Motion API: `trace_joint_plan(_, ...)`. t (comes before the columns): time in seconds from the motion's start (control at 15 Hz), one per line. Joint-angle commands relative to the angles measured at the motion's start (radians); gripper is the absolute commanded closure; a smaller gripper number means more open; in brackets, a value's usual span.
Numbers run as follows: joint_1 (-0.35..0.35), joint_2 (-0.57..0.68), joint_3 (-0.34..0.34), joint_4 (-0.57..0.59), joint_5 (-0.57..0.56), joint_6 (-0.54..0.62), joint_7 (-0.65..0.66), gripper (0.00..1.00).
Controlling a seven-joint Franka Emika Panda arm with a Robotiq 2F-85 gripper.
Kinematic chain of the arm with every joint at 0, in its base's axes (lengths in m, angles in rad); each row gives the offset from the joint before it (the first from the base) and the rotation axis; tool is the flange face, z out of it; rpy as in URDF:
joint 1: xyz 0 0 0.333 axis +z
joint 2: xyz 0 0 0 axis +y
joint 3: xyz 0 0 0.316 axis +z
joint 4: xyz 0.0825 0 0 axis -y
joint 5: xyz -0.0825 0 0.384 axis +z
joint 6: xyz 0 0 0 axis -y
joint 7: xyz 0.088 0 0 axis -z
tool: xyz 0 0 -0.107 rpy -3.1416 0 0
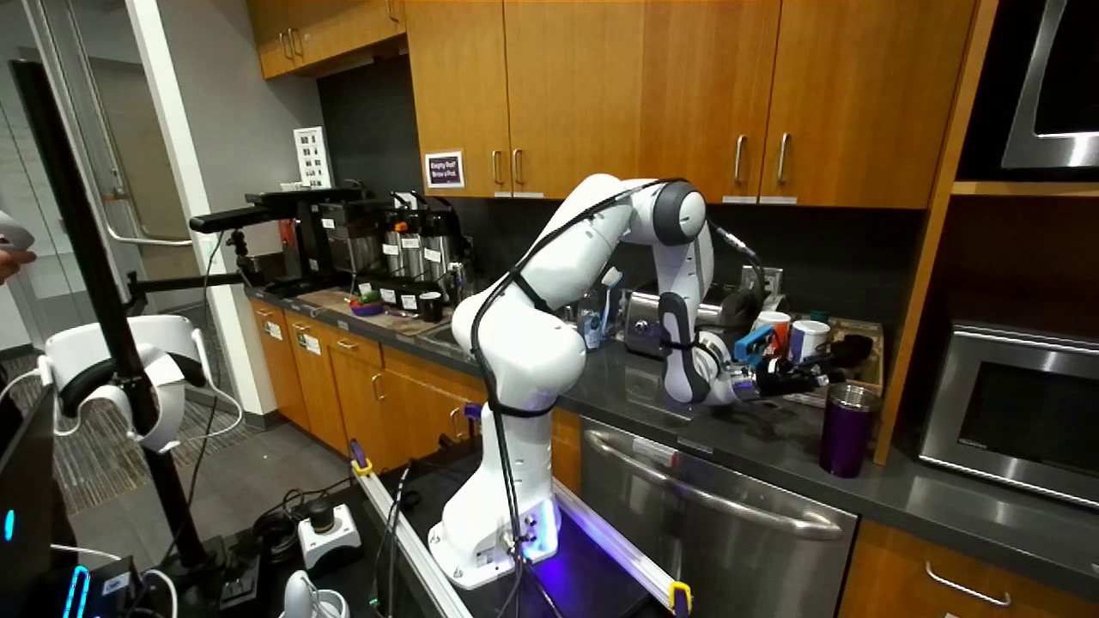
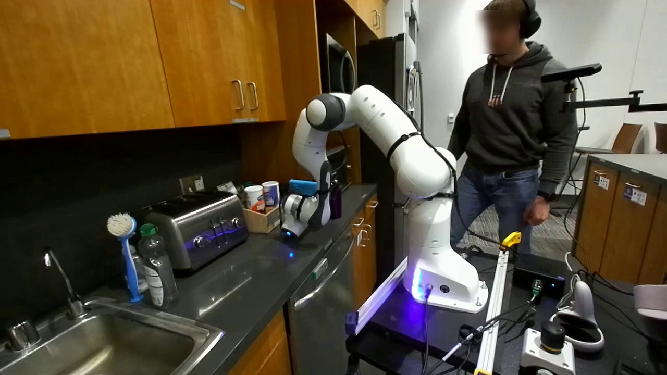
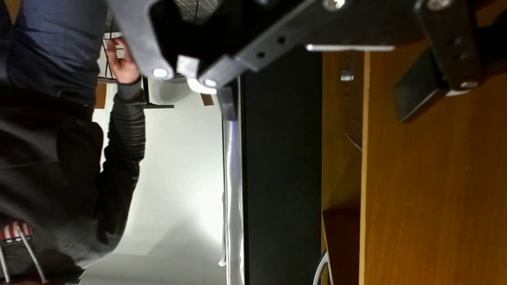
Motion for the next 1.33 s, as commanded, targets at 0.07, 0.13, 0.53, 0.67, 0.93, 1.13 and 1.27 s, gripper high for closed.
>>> trace_joint_plan(0.07, -0.003, -0.001, 0.004, -0.001, -0.001, -0.003, 0.001, 0.00)
trace_joint_plan(0.13, -0.003, -0.002, 0.004, -0.003, -0.001, -0.003, 0.002, 0.00)
trace_joint_plan(0.53, -0.003, -0.002, 0.004, -0.005, -0.001, -0.003, 0.004, 0.00)
trace_joint_plan(0.67, -0.003, -0.003, 0.004, -0.005, -0.001, -0.003, 0.004, 0.00)
trace_joint_plan(0.93, 0.020, -0.105, 0.029, -0.162, -0.072, 0.065, 0.076, 0.00)
trace_joint_plan(1.13, 0.032, -0.175, 0.043, -0.282, -0.146, 0.123, 0.105, 0.00)
trace_joint_plan(1.27, 0.038, -0.219, 0.048, -0.345, -0.210, 0.175, 0.107, 0.00)
